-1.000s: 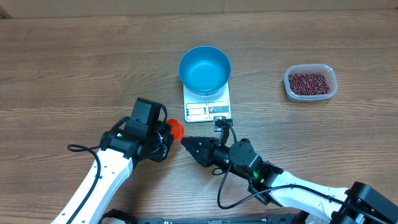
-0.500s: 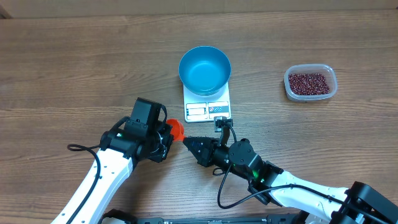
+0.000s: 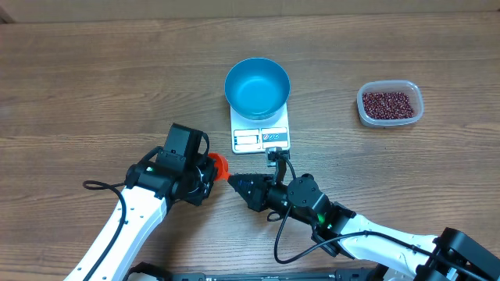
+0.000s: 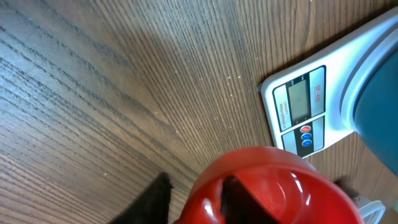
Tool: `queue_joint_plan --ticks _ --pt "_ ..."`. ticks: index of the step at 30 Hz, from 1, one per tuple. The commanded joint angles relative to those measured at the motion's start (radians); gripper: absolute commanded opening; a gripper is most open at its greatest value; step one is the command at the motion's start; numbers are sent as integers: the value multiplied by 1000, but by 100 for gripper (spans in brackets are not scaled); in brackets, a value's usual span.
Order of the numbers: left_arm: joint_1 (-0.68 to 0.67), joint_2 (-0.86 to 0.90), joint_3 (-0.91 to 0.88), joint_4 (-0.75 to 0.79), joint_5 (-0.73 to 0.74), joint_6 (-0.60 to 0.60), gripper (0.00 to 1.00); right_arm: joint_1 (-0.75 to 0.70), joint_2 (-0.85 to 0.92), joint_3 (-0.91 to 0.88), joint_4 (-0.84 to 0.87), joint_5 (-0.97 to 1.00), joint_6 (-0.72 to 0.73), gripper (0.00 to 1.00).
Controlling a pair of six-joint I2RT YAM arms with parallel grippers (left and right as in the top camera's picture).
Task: Scoop item into bowl and weigh 150g on scale
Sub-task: 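Release the cup with the left gripper, holding the handle with right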
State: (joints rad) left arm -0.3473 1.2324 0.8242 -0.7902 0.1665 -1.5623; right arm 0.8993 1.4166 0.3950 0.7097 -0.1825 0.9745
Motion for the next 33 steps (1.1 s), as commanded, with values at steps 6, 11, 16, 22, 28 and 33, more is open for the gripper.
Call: queue_joint_plan --ticks 6,11,16,22,28,33 --pt "-6 -10 10 -2 -44 14 26 2 -7 12 -10 -22 -70 3" --pt "-6 -10 10 -2 -44 14 20 2 -7 12 8 -51 -59 4" --pt "-6 -10 10 9 -46 14 4 2 -7 12 14 -55 -58 4" --pt "-6 -10 10 8 -70 15 4 2 -7 12 19 -55 -58 4" --pt "-6 -10 10 -3 -70 15 4 2 -7 12 19 -55 -59 14" --pt "-6 -10 10 -2 -70 30 4 2 -7 12 18 -25 -60 26"
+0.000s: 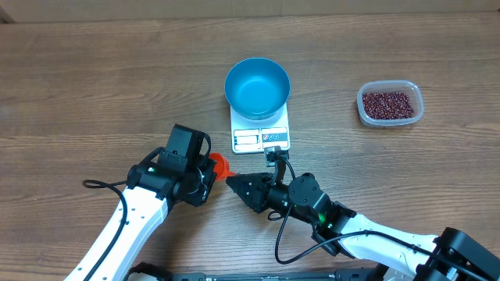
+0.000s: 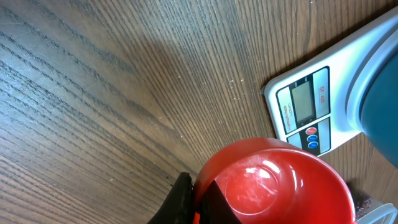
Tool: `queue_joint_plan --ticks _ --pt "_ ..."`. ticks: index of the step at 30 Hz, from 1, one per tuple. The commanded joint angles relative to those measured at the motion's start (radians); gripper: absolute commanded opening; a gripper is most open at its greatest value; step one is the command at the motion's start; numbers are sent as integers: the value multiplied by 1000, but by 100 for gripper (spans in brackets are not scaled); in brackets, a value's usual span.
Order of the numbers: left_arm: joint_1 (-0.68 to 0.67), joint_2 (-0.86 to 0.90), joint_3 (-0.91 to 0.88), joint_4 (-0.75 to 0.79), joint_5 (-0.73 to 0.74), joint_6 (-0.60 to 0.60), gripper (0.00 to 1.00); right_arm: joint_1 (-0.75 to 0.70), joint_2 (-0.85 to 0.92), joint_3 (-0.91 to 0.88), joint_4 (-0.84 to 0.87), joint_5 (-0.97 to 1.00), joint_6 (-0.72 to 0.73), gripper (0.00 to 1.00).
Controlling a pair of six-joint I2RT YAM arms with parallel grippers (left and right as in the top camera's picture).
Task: Scoop item into bowl and weigh 150g on scale
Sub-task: 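Release the cup with the left gripper, holding the handle with right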
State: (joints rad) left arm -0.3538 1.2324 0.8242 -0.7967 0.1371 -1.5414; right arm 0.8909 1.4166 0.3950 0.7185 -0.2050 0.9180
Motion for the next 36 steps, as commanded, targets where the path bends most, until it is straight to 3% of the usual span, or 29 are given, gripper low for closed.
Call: queue_joint_plan --ticks 1,11,20,24,36 --pt "0 -10 10 5 -41 18 4 10 -7 12 10 3 -3 26" --pt "0 -10 10 4 -40 55 4 10 -7 12 9 32 -7 39" --pt "0 -10 10 3 -40 80 4 10 -7 12 14 32 -6 40" --pt "0 -10 10 -1 -41 83 4 10 -7 12 18 31 -6 38" --pt "0 -10 10 -1 -41 84 4 10 -7 12 18 24 -5 18"
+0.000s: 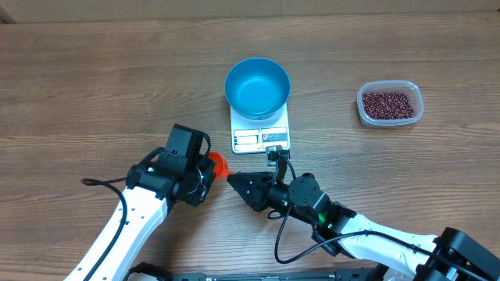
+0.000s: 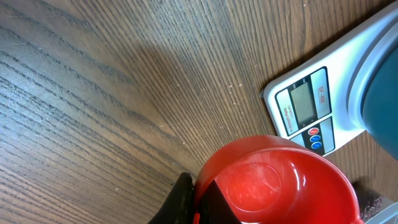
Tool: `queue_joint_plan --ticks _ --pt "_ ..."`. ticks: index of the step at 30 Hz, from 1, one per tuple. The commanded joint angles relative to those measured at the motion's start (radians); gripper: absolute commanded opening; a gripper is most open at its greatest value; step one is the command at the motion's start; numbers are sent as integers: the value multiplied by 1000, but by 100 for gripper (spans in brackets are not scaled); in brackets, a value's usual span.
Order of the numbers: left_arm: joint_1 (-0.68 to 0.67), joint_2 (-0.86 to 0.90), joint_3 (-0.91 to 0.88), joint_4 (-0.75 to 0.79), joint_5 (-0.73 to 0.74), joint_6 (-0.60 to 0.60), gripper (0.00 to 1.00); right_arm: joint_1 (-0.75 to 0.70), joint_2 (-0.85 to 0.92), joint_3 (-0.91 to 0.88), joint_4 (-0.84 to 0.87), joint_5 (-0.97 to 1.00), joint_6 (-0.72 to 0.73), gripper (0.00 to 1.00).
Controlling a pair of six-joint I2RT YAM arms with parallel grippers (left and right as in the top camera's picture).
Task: Scoop item into bowl and weigh 150g on scale
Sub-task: 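Release the cup with the left gripper, holding the handle with right, then pull the red scoop rightward with the right gripper, away from left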
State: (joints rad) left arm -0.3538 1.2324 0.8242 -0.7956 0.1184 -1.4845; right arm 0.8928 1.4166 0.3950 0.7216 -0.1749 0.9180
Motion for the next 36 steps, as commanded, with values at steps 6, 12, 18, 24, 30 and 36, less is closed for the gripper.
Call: queue_joint_plan --ticks 6,12,18,24,30,36 --pt "0 -10 10 -6 -23 27 4 8 -7 12 14 -6 -5 8" --pt "0 -10 10 -6 -22 44 7 8 -7 12 14 -10 -6 4" --pt "0 -10 10 -13 -22 49 25 8 -7 12 13 -29 -6 4" --pt "0 -10 10 -13 -23 49 47 8 -7 12 -25 -22 -7 4" --pt "0 -10 10 -13 -23 49 70 8 -7 12 -54 21 -11 4" --pt "0 -10 10 -12 -23 49 95 -51 -8 12 -104 -12 -4 4"
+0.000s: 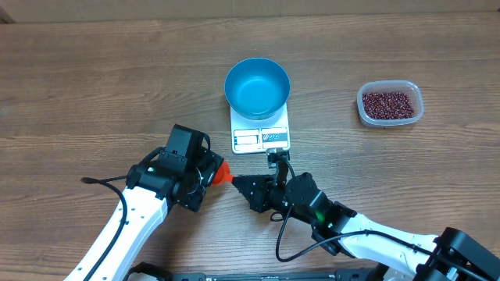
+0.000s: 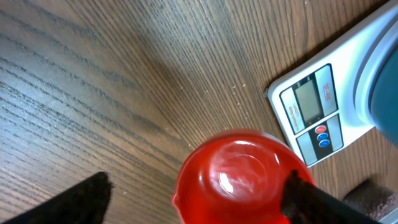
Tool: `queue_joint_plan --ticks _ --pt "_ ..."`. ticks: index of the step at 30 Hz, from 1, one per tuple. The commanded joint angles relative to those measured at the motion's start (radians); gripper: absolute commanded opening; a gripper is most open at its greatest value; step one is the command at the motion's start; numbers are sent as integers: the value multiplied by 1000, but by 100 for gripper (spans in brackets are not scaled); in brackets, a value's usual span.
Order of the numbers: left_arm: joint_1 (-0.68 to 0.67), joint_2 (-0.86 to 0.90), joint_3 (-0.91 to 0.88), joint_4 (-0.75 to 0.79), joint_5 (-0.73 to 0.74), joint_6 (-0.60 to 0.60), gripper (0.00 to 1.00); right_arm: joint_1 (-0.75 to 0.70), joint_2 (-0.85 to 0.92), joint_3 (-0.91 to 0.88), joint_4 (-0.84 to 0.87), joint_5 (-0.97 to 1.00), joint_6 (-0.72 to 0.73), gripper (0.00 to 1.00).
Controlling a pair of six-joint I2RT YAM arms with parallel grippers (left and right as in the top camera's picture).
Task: Scoop item into bowl and weigh 150g on scale
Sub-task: 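Pull the red scoop rightward with the right gripper, away from left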
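Observation:
The red scoop [image 2: 236, 171] sits between the spread fingers of my left gripper [image 2: 196, 191], which is open; the right finger touches its rim. In the overhead view the scoop [image 1: 220, 169] lies between my left gripper [image 1: 209, 173] and the pointed tip of my right gripper [image 1: 237, 181], whose fingers close together on the scoop's handle end. The white scale [image 1: 260, 138] carries the blue bowl [image 1: 257, 86], which has nothing in it. A clear container of red beans [image 1: 390, 104] stands at the right.
The scale's display and buttons [image 2: 311, 112] are just beyond the scoop, with the bowl's edge [image 2: 385, 74] at the right. A black cable [image 1: 98, 186] trails left of the left arm. The right arm crosses the front of the table.
My left gripper's fingers, then close together at the scoop, are now wide apart on either side of it. The right gripper's tip has shifted slightly to the right.
At first the left gripper was shut on the red scoop near the scale, with the right gripper's tip at the scoop. The scoop's tilt changed slightly over the two later moments. Now the left gripper is open and the right gripper stays at the handle.

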State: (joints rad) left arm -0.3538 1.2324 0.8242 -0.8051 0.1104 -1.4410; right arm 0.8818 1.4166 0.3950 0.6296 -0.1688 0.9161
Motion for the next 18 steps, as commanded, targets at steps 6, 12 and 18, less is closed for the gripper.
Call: queue_joint_plan --ticks 6,12,18 --pt "0 -10 10 -3 -14 5 100 -146 -8 12 -16 -286 -1 4" --pt "0 -10 10 -3 -14 5 100 -215 -8 11 -21 -489 -2 4" --pt "0 -10 10 -3 -15 5 100 -263 -8 11 -27 -609 -1 3"
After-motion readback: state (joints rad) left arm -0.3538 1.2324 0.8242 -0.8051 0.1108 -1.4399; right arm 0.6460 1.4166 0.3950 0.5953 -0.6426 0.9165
